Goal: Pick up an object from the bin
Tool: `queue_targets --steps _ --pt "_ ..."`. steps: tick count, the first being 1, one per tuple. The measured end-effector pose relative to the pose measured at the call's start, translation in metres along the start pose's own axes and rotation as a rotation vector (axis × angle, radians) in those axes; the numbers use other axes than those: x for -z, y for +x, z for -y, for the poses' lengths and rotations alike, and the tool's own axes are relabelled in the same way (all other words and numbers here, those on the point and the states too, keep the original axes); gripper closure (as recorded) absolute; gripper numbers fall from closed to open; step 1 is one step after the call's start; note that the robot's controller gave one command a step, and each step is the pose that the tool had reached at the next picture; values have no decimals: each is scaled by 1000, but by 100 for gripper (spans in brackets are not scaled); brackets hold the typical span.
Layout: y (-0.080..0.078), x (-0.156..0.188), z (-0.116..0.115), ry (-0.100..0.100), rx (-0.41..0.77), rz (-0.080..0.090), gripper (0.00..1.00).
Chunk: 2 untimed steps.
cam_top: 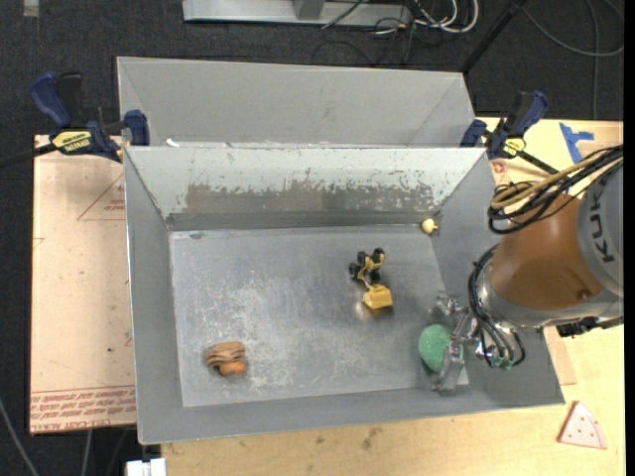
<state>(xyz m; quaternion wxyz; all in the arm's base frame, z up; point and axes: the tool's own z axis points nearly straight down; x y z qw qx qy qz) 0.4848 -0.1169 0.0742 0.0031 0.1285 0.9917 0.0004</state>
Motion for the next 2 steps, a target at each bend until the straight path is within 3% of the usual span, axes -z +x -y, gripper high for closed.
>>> queue_targets --steps 1,2 --pt "5 -4 -5 1 -97 -6 100" --pt "5 -4 -5 1 -97 -6 100"
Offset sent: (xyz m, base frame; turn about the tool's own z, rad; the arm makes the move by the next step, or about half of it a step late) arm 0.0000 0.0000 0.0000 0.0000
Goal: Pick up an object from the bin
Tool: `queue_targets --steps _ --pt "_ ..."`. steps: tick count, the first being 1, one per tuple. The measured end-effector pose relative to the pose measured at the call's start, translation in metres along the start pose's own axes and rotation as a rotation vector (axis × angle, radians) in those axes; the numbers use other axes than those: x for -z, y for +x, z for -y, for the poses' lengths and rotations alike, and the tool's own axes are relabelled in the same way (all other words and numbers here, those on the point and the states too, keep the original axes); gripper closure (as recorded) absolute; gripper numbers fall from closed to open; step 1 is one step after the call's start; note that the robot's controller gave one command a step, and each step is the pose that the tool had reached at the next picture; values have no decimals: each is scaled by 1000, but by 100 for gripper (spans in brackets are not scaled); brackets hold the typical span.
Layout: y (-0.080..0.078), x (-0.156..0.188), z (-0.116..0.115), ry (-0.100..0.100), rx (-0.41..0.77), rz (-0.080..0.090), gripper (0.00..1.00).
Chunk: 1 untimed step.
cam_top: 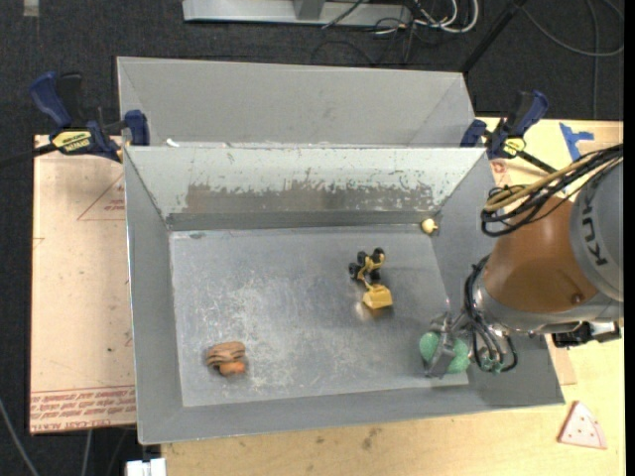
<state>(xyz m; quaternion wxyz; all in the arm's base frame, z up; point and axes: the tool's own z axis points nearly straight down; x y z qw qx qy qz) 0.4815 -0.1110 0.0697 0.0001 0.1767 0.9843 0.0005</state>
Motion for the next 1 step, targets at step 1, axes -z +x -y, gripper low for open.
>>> queue_targets --steps 1 --pt "0 0 0 0 1 0 100"
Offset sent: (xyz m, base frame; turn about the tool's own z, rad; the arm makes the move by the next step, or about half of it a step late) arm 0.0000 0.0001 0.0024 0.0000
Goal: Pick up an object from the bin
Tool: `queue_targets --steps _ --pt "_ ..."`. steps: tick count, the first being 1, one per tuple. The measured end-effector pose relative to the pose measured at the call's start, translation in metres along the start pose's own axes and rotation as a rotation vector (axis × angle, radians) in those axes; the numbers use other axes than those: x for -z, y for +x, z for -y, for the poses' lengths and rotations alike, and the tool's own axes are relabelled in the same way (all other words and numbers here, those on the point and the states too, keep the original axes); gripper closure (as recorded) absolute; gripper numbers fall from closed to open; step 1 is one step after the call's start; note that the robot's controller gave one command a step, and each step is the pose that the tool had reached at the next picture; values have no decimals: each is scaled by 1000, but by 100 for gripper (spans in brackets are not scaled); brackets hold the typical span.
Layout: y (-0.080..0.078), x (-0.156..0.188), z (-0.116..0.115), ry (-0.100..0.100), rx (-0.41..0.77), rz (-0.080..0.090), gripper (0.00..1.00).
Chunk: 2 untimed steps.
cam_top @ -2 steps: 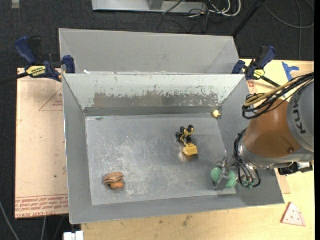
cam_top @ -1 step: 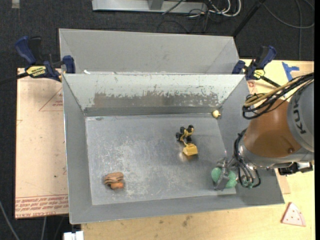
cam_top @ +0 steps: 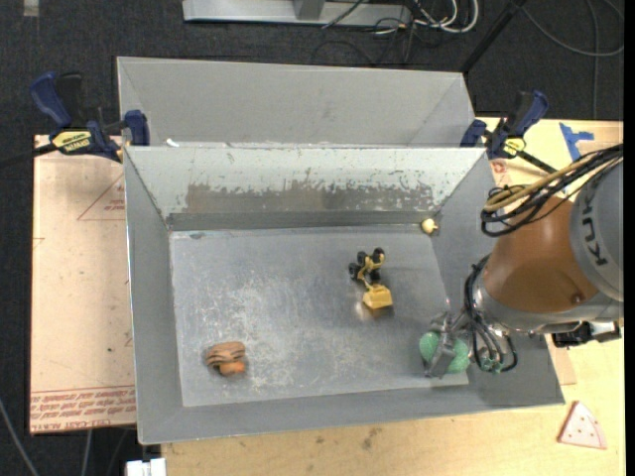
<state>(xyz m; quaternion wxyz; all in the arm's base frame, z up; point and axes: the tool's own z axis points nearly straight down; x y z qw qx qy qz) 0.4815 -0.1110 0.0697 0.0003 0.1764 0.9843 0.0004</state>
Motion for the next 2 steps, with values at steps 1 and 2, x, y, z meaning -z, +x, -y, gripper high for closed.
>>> queue_targets --steps 1,2 --pt "0 0 0 0 0 0 100" --pt "1 4 0 0 0 -5 100"
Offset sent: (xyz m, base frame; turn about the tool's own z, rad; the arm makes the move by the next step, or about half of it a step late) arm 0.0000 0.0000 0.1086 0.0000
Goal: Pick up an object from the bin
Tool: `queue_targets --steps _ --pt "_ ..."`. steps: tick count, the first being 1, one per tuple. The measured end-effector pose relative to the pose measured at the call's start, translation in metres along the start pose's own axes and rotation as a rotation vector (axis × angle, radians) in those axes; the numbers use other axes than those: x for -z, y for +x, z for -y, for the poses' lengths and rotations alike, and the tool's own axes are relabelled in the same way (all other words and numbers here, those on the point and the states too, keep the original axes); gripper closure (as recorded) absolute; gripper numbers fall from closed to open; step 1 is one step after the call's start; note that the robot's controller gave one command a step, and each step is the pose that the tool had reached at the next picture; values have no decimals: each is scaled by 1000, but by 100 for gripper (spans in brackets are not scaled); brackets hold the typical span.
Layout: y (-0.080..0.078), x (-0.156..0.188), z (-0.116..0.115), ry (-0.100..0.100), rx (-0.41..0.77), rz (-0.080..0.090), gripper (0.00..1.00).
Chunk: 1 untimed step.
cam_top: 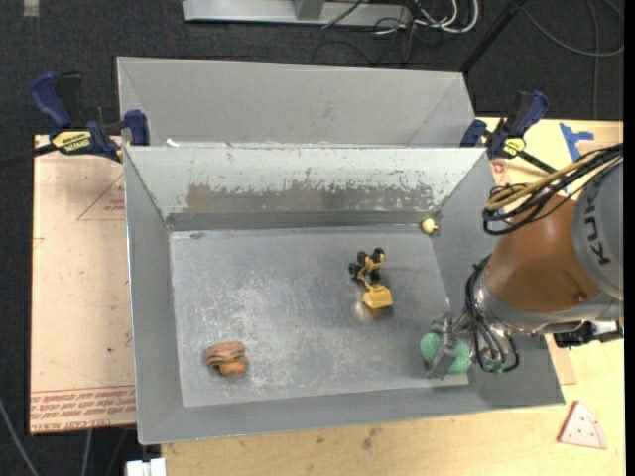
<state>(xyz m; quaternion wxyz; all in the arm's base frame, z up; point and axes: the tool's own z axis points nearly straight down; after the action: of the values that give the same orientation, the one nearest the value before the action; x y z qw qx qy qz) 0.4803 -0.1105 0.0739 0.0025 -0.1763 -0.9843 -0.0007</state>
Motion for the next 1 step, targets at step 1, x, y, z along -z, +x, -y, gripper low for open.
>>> queue_targets --steps 1 --pt "2 21 0 1 1 -5 100"
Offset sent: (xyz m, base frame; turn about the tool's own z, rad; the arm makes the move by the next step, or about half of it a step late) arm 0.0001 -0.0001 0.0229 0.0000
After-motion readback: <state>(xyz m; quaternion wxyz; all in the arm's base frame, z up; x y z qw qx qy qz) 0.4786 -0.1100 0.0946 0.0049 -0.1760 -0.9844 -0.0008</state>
